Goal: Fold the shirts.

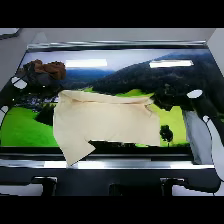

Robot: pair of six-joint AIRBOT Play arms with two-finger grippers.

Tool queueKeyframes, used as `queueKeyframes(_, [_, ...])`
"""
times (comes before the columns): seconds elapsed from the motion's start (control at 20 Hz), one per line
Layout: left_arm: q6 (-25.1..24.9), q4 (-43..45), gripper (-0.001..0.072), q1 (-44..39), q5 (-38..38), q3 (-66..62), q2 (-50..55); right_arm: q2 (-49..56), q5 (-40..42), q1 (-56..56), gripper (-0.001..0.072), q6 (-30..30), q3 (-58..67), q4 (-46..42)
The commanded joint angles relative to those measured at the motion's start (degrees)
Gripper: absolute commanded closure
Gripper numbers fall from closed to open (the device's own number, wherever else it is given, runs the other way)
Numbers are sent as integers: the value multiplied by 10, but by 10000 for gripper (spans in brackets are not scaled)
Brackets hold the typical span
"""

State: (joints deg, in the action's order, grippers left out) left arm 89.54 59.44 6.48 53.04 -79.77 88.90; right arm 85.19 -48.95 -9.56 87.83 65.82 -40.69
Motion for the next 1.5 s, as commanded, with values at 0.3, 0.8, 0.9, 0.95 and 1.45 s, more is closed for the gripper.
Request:
queueKeyframes(0.3, [-28, 121, 272, 167, 328, 138, -78, -54, -412, -162, 183, 3, 40, -280])
queueKeyframes(0.8, [-159, -28, 271, 216, 147, 358, -114, -54, -390, -162, 178, -20, -51, -232])
queueKeyframes(0.9, [-158, -36, 273, 202, 127, 358, -102, -54, -394, -162, 177, -22, -51, -236])
queueKeyframes(0.95, [-156, -36, 272, 196, 119, 358, -96, -54, -396, -162, 177, -24, -51, -237])
queueKeyframes(1.45, [-159, -36, 671, 188, 122, 358, -97, -54, -312, -112, 151, -50, -192, -213])
